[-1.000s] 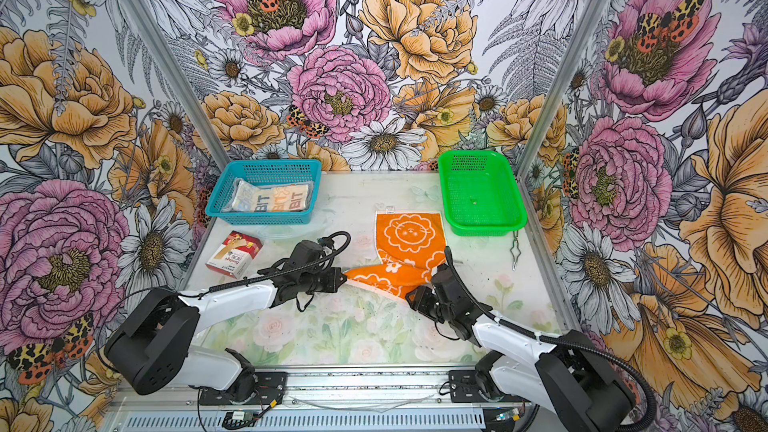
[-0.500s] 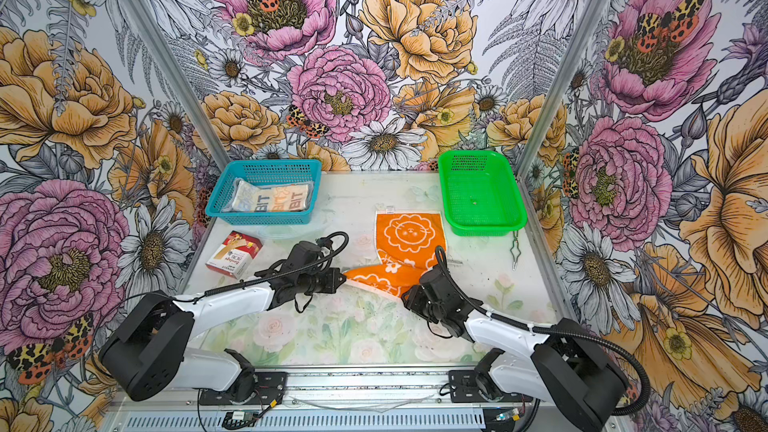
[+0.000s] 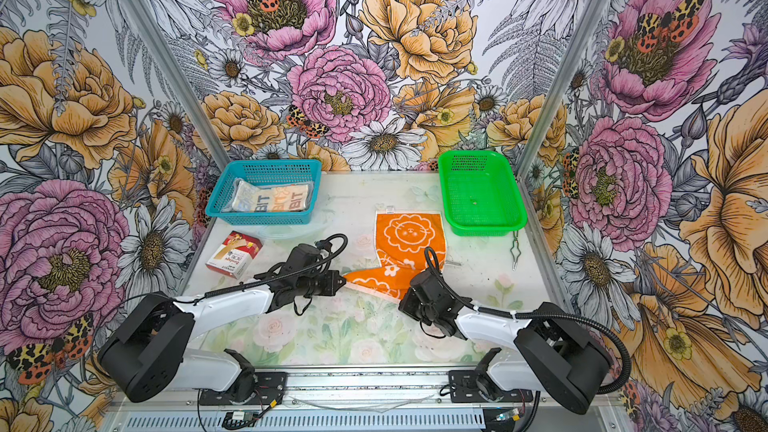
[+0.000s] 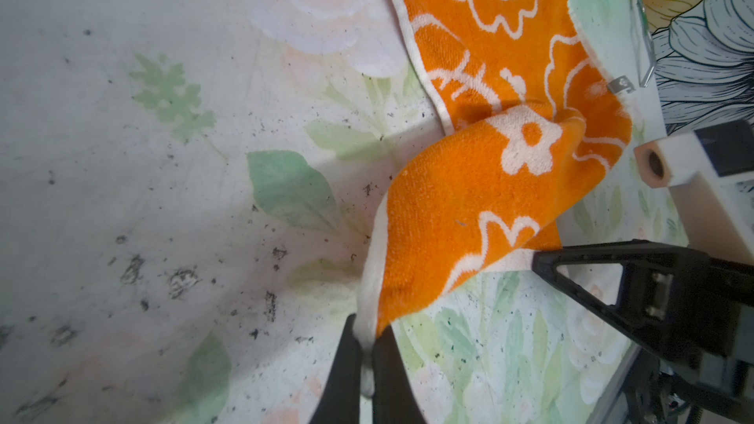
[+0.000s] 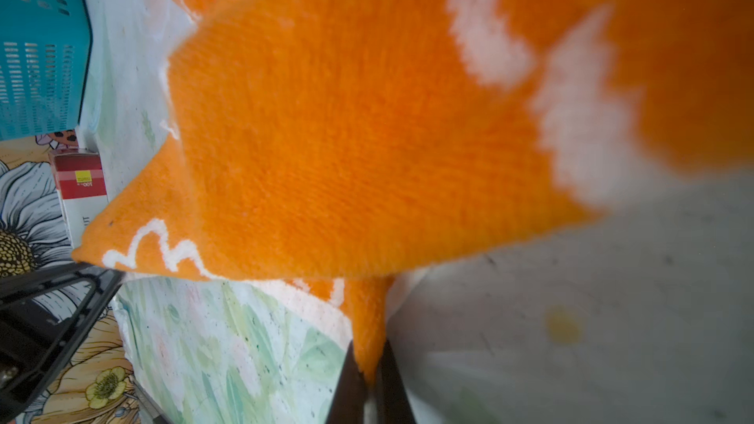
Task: Fold and stack the towels
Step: 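Lift the orange towel's near edge high with both grippers, letting it hang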
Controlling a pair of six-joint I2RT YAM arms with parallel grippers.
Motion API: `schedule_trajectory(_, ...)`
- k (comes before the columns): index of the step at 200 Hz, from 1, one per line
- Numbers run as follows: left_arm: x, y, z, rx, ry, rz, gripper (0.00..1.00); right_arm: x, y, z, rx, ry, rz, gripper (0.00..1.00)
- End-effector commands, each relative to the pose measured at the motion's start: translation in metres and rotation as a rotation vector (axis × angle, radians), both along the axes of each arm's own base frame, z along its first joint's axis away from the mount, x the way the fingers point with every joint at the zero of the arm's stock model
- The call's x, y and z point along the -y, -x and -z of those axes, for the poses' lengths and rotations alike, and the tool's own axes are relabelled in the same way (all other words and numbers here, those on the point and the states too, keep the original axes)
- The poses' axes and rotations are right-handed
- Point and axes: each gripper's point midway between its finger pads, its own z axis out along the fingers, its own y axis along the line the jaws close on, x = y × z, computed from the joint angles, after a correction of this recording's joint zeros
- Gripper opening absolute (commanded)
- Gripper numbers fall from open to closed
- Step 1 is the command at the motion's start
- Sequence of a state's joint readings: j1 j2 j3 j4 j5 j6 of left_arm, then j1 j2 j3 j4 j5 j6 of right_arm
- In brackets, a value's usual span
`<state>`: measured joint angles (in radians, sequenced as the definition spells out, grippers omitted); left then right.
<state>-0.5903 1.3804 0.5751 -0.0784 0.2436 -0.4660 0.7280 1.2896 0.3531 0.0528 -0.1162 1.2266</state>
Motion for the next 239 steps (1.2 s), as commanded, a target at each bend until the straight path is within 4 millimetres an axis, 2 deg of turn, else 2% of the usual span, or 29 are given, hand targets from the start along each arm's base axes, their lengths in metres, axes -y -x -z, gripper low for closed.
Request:
schedule_trajectory(1,0.001,-0.003,-0.011,0.020,0.029,0.000,0.00,0.019,0.020,0.020,-0.070,0.087,0.002,0.00)
schedule_trajectory(20,-0.001,-0.005,-0.026,0.022,0.058,-0.013,0.00,0.019,0.016,0.008,-0.028,0.081,-0.014,0.00)
schedule_trajectory(35,0.001,-0.008,-0.051,0.051,0.097,-0.009,0.00,0.017,0.009,-0.012,0.034,0.076,-0.061,0.00)
schedule_trajectory(41,0.002,-0.008,-0.065,0.070,0.108,-0.003,0.00,0.015,0.004,-0.026,0.073,0.075,-0.092,0.00)
schedule_trajectory(68,0.008,-0.012,-0.143,0.194,0.194,0.032,0.00,0.004,-0.021,-0.107,0.223,0.078,-0.251,0.00)
schedule_trajectory(84,0.009,-0.009,-0.196,0.277,0.234,0.063,0.00,0.001,-0.037,-0.166,0.333,0.092,-0.306,0.00)
schedule_trajectory(103,0.004,-0.004,-0.256,0.388,0.267,0.066,0.00,0.002,-0.047,-0.229,0.456,0.124,-0.348,0.00)
schedule_trajectory(131,0.002,0.010,-0.328,0.515,0.303,0.099,0.00,0.003,-0.046,-0.305,0.617,0.137,-0.398,0.00)
schedule_trajectory(174,-0.003,0.044,-0.419,0.695,0.338,0.131,0.00,0.013,-0.032,-0.398,0.820,0.114,-0.396,0.00)
schedule_trajectory(192,-0.006,0.049,-0.442,0.734,0.343,0.134,0.00,0.017,-0.028,-0.429,0.883,0.108,-0.389,0.00)
schedule_trajectory(207,-0.008,0.041,-0.443,0.744,0.301,0.120,0.00,0.018,-0.032,-0.441,0.912,0.126,-0.378,0.00)
schedule_trajectory(221,-0.009,0.020,-0.434,0.728,0.259,0.094,0.00,0.016,-0.043,-0.441,0.922,0.166,-0.383,0.00)
schedule_trajectory(239,-0.011,-0.022,-0.415,0.658,0.247,0.063,0.00,0.011,-0.069,-0.428,0.895,0.232,-0.387,0.00)
